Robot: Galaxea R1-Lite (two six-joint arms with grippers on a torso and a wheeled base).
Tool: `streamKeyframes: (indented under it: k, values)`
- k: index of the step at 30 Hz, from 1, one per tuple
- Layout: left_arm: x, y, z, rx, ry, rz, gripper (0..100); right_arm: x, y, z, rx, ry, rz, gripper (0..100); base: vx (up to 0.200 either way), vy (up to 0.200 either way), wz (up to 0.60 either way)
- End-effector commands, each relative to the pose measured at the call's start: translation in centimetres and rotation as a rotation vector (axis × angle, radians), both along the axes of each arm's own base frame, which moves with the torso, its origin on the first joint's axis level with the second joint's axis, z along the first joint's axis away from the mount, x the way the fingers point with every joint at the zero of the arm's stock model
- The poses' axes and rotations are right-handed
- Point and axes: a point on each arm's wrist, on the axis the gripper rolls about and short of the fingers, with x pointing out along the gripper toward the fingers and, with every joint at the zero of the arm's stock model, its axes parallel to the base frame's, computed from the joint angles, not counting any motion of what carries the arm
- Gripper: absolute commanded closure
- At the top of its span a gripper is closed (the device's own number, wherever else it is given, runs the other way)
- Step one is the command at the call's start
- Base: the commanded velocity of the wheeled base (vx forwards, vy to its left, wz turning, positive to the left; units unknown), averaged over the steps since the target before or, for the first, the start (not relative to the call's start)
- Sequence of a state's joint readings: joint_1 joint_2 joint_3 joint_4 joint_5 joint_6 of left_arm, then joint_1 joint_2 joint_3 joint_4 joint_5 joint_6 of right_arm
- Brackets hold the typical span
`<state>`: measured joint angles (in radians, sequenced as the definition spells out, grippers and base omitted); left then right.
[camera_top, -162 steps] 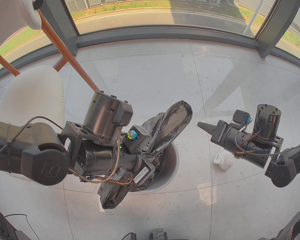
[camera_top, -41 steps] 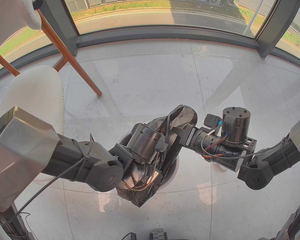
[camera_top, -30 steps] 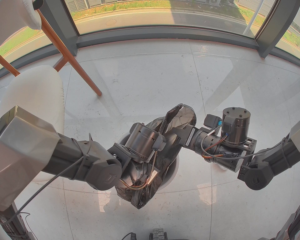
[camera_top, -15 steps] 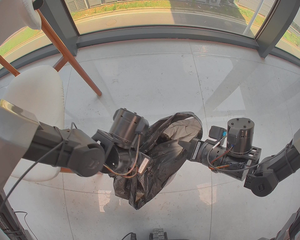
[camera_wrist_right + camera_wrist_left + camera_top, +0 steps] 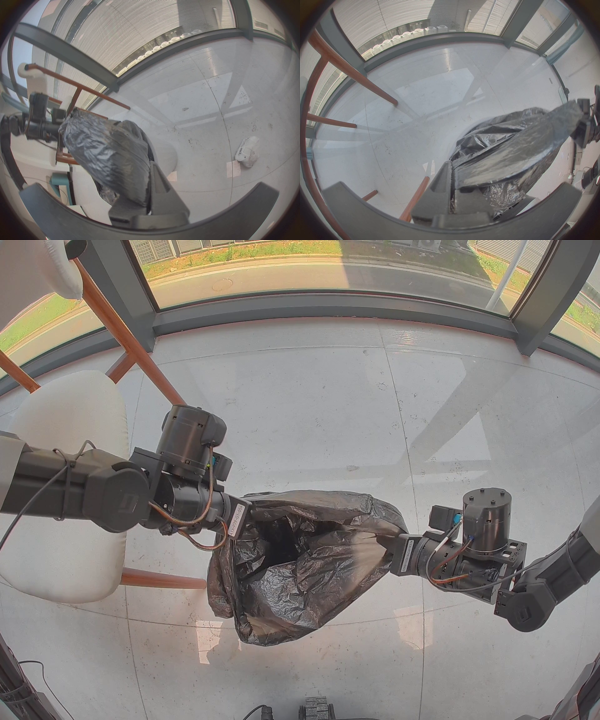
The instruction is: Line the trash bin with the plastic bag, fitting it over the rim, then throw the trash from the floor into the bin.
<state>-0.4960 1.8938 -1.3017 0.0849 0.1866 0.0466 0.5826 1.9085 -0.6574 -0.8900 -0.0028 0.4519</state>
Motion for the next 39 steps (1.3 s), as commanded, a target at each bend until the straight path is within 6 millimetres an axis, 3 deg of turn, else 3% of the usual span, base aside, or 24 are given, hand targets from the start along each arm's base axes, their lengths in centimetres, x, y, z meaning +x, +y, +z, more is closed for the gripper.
streamKeyframes:
  k: [1,8,15,23,24,27,29,30,33,39]
  values:
    - [0.7,0.4,1.1,-0.028,-0.028,0.007,100,0.3,-0.5,-1.6,-0.051,0.03,0.024,100,0.0,0.0,0.0]
    - [1.6,-0.1,1.7,-0.048,-0.038,-0.011,100,0.2,-0.4,-2.5,-0.089,0.044,0.082,100,0.0,0.0,0.0]
    - [2.9,-1.2,3.0,-0.093,-0.013,0.016,100,1.8,-1.9,-4.7,-0.191,0.046,0.116,100,0.0,0.0,0.0]
    - [3.3,-2.8,3.0,-0.096,-0.008,-0.009,100,4.0,-2.6,-4.5,-0.175,0.017,0.065,100,0.0,0.0,0.0]
    - [3.2,-2.9,3.0,-0.096,-0.008,-0.014,100,3.9,-2.4,-4.4,-0.171,0.017,0.071,0,0.0,0.0,0.0]
    - [3.0,-3.4,2.9,-0.102,0.001,-0.019,100,3.0,-1.7,-4.2,-0.152,0.011,0.095,0,0.0,0.0,0.0]
    - [2.8,-3.4,2.9,-0.105,0.014,-0.013,100,1.1,-1.1,-3.8,-0.141,0.023,0.133,0,0.0,0.0,0.0]
    - [2.8,-3.4,2.9,-0.105,0.014,-0.013,100,1.1,-1.1,-3.8,-0.141,0.023,0.133,0,0.0,0.0,0.0]
    - [2.8,-3.3,3.0,-0.105,0.016,-0.01,100,-2.0,-0.2,-4.2,-0.117,0.093,0.186,0,0.0,0.0,0.0]
    - [3.3,-3.4,3.2,-0.111,0.005,-0.006,100,-4.9,1.6,-4.6,-0.057,0.186,0.226,0,0.0,0.0,0.0]
